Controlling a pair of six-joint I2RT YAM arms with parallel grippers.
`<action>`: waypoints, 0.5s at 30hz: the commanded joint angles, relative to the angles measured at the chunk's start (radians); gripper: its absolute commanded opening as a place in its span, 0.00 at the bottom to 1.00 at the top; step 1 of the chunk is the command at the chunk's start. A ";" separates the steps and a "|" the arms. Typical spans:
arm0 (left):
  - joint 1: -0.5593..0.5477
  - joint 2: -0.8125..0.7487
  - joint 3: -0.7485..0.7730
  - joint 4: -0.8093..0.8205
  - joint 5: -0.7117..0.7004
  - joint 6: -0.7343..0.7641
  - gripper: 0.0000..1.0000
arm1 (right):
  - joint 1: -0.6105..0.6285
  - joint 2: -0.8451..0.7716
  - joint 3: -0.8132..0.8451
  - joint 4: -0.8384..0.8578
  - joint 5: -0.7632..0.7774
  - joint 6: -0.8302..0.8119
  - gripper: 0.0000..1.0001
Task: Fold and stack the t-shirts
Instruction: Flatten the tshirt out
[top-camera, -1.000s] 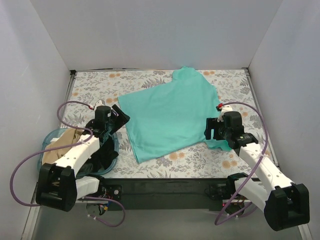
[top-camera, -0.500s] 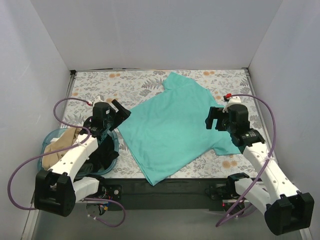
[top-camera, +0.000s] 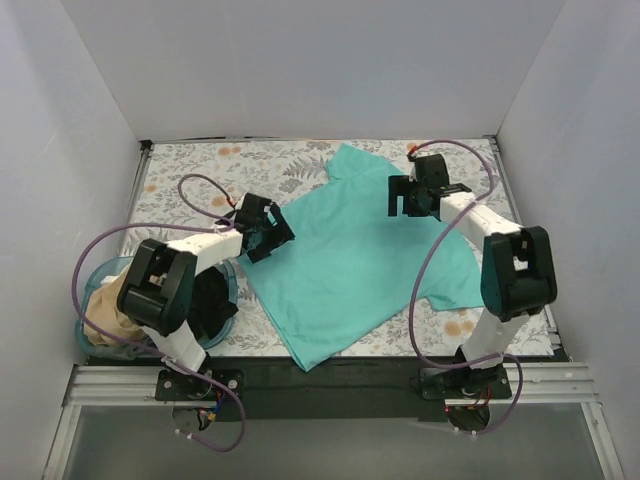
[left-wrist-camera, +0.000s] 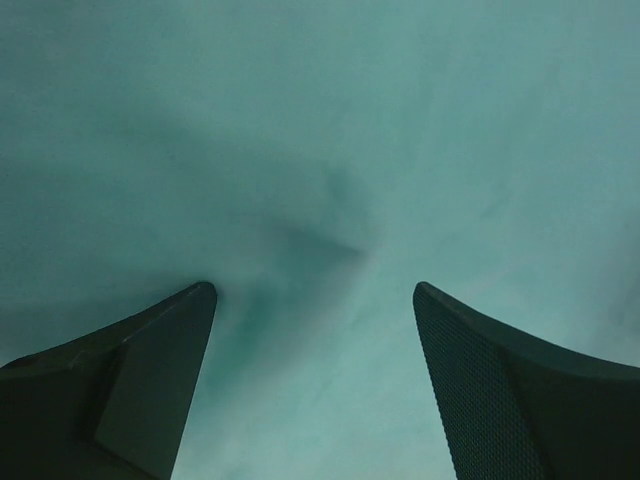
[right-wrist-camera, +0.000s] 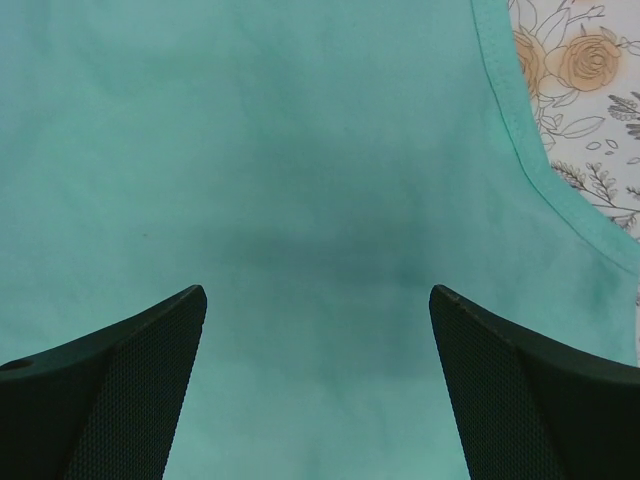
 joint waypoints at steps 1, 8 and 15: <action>0.009 0.128 0.121 -0.092 -0.078 -0.021 0.82 | -0.020 0.131 0.105 0.011 0.009 -0.002 0.98; 0.055 0.375 0.362 -0.181 -0.124 -0.007 0.82 | -0.095 0.236 0.098 0.011 -0.006 0.053 0.98; 0.097 0.660 0.748 -0.247 -0.100 0.065 0.82 | -0.144 0.139 -0.165 0.034 -0.003 0.168 0.98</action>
